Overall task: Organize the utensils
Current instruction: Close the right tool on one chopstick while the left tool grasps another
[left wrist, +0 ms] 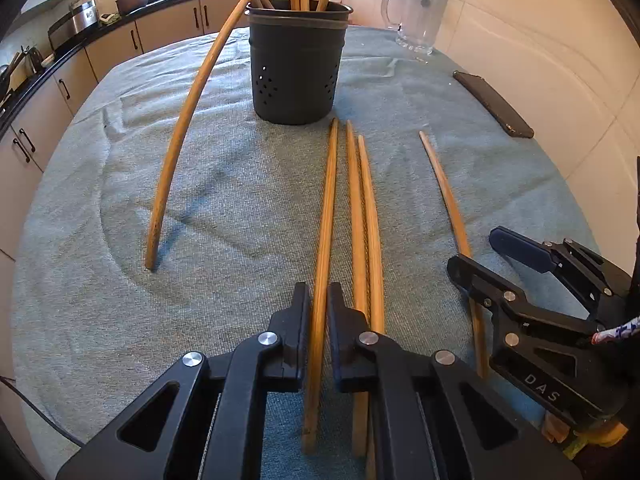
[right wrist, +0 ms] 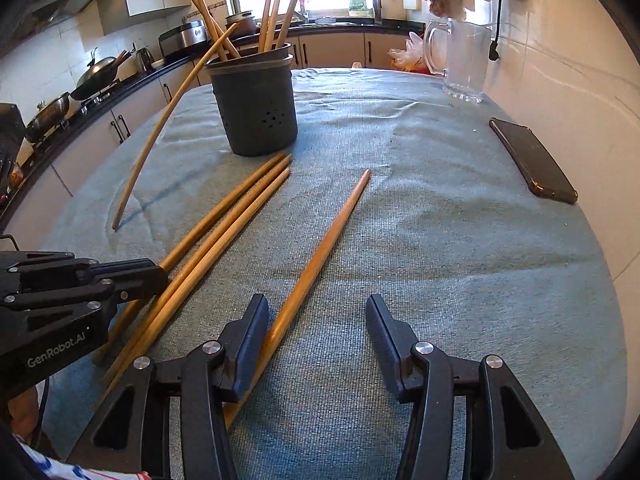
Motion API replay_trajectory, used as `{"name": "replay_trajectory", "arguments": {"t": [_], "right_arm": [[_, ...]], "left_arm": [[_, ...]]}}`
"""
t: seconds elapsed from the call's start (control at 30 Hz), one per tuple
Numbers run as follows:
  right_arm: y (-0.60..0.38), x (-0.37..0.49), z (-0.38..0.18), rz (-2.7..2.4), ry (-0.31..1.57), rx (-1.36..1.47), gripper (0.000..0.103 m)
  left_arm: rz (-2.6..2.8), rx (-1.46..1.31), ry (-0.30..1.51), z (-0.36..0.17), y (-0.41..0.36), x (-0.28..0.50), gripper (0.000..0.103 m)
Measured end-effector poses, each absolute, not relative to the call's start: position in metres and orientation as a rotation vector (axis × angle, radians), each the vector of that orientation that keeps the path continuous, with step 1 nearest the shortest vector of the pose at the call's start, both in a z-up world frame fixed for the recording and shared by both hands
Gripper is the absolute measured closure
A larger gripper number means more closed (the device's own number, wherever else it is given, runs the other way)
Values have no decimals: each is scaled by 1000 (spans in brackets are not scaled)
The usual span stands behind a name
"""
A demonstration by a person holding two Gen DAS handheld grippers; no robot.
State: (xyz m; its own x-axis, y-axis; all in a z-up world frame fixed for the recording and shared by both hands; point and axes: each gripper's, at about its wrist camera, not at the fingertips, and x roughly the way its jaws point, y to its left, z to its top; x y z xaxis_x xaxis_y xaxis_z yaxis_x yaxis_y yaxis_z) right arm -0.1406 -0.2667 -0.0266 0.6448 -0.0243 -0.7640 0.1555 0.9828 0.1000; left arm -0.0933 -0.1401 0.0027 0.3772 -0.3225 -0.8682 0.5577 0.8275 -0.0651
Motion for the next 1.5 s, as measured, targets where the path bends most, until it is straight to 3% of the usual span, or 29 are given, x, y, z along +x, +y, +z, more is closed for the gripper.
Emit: {"name": "replay_trajectory", "arguments": {"t": [0.37, 0.4, 0.43, 0.53, 0.73, 0.97, 1.1, 1.13, 1.27, 1.33, 1.5], "right_arm": [[-265, -141, -27, -106, 863, 154, 49], [-265, -141, -27, -110, 862, 155, 53], [-265, -142, -27, -118, 859, 156, 67], [-267, -143, -26, -110, 854, 163, 85], [-274, -160, -24, -76, 881, 174, 95], [-283, -203, -23, -44, 949, 149, 94], [-289, -209, -21, -4, 955, 203, 71], [-289, -209, -21, 4, 956, 215, 69], [-282, -203, -22, -16, 965, 160, 69], [-280, -197, -22, -17, 974, 131, 69], [-288, -175, -20, -17, 1014, 108, 70]], "left_arm": [[-542, 116, 1117, 3, -120, -92, 96], [-539, 106, 1125, 3, -116, -94, 97], [-535, 99, 1129, 3, -112, -97, 97], [-515, 98, 1132, 4, -103, -107, 97], [-474, 96, 1136, 6, -86, -138, 97], [-478, 84, 1160, 7, -81, -146, 96], [-467, 116, 1113, 16, -81, -154, 96], [-473, 118, 1104, 19, -81, -155, 96], [-468, 129, 1069, 32, -76, -151, 90], [-453, 139, 1053, 36, -74, -145, 81], [-475, 176, 1054, 40, -84, -120, 80]]}}
